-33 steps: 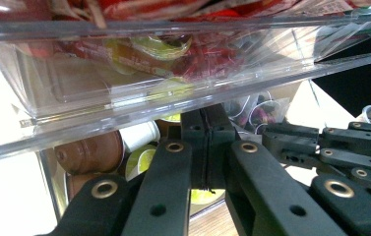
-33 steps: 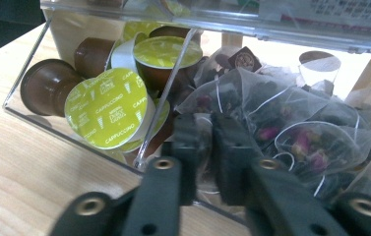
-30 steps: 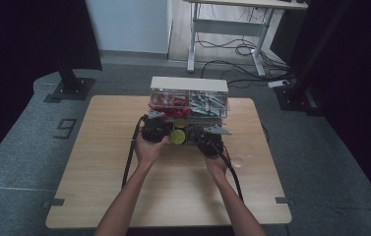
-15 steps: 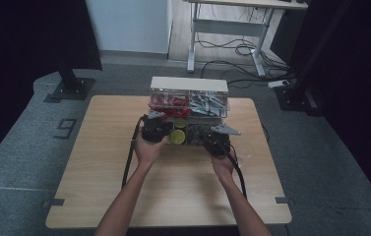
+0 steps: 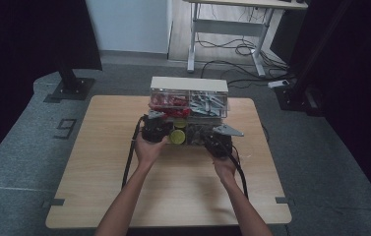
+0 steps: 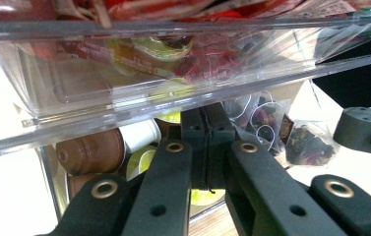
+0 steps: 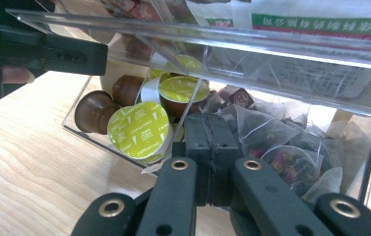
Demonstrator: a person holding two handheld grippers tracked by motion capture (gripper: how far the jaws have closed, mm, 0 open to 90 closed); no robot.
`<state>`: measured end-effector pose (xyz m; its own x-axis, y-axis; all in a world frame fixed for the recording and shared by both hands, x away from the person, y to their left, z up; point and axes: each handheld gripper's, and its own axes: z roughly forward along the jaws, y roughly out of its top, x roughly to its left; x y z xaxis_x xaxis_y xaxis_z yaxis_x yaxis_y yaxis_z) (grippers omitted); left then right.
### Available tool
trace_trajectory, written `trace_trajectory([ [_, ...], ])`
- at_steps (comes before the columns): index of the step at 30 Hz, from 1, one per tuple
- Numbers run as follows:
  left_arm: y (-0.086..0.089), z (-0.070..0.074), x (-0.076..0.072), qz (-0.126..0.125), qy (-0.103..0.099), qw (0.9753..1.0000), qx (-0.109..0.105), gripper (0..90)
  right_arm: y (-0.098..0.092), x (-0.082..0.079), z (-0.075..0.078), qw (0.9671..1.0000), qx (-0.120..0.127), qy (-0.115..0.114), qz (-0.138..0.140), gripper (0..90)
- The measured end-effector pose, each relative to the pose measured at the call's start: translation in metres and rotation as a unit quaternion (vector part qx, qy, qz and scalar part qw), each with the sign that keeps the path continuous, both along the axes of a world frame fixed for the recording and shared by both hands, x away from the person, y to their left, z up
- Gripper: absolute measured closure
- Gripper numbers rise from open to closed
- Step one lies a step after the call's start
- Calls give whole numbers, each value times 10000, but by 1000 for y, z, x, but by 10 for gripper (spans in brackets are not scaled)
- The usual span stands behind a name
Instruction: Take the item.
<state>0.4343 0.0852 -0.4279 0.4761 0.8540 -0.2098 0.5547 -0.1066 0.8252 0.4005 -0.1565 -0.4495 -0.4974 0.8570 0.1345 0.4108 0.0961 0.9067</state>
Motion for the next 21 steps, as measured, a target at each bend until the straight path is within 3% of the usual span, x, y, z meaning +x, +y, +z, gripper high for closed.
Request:
trace_trajectory([
  [21, -2, -2, 1, -3, 20, 10000, 8, 896, -23, -13, 15, 9999, 32, -150, 67, 890],
])
